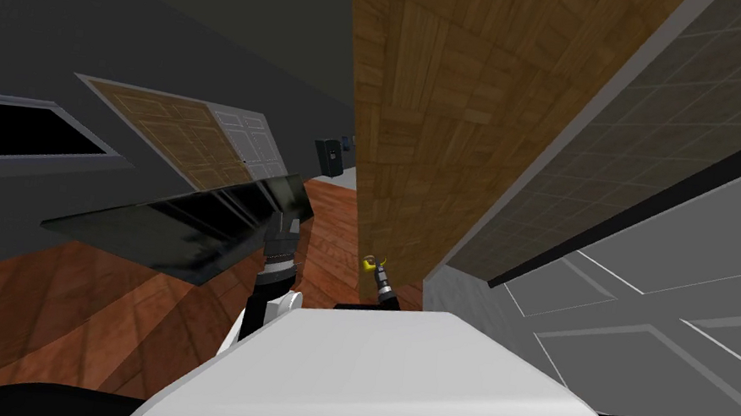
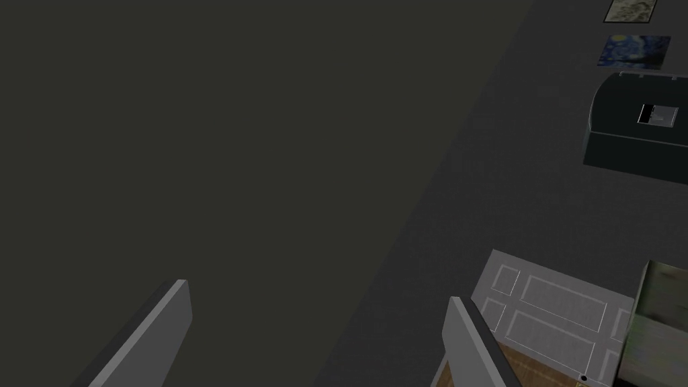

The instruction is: Push the door open

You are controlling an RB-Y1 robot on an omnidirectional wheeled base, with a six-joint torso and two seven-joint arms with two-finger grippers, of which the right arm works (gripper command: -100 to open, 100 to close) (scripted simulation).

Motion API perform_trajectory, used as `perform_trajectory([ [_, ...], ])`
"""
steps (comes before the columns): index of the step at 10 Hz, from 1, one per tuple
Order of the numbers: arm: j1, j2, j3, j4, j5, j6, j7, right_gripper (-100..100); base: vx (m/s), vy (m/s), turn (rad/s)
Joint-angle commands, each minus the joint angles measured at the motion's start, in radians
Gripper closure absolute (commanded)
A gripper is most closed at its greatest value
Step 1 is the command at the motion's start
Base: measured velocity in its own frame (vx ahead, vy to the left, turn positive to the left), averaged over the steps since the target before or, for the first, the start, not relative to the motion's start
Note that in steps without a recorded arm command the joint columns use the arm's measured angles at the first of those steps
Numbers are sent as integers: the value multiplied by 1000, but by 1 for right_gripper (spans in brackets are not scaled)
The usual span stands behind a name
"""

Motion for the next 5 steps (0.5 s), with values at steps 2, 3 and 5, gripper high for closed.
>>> perform_trajectory([
  [2, 4, -2, 1, 4, 0, 3, 1, 100, -28, -10, 1],
  [3, 4, -2, 1, 4, 0, 3, 1, 100, -13, -4, -4],
  [5, 3, -25, -16, 6, -8, 3, 2, 100, 38, 36, -22],
])
